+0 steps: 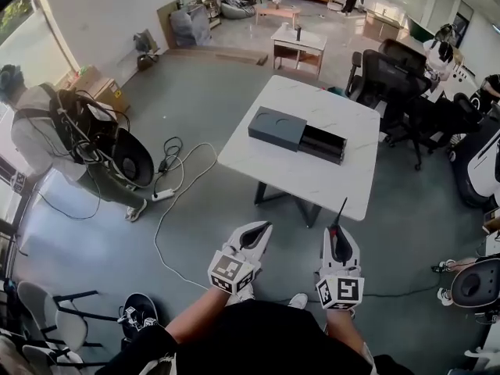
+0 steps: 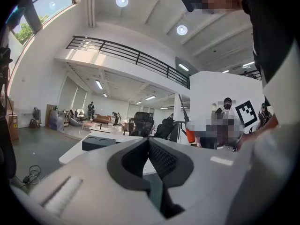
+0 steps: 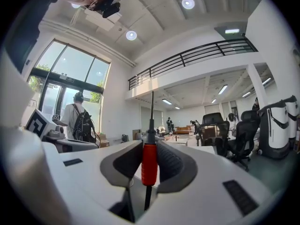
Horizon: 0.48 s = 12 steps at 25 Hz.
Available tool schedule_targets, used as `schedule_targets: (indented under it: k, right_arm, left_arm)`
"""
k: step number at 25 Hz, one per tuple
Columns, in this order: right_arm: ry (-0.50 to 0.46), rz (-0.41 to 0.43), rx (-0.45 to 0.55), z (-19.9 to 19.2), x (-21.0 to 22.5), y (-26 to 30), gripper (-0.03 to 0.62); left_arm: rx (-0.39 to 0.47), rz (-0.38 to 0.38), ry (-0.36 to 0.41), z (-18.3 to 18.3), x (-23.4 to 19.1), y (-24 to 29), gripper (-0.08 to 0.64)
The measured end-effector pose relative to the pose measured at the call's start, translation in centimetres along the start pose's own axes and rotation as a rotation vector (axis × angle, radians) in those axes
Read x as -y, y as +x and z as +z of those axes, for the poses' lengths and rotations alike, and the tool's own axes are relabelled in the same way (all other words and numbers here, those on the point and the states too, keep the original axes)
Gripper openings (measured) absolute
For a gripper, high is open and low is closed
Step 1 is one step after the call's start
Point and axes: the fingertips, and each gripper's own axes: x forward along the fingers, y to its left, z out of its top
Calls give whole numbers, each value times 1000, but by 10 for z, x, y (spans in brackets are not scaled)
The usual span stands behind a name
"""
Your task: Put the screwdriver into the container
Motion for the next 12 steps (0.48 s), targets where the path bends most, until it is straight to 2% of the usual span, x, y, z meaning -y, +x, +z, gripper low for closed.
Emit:
schedule_targets:
  k: [5, 12]
  right_arm:
    - [-25, -2, -7, 0, -33, 18, 92]
    - [-36, -18, -2, 1, -56, 27, 92]
  left_arm:
    - [4, -6, 5, 2, -30, -23, 8]
    - [13, -2, -2, 0, -61, -43, 8]
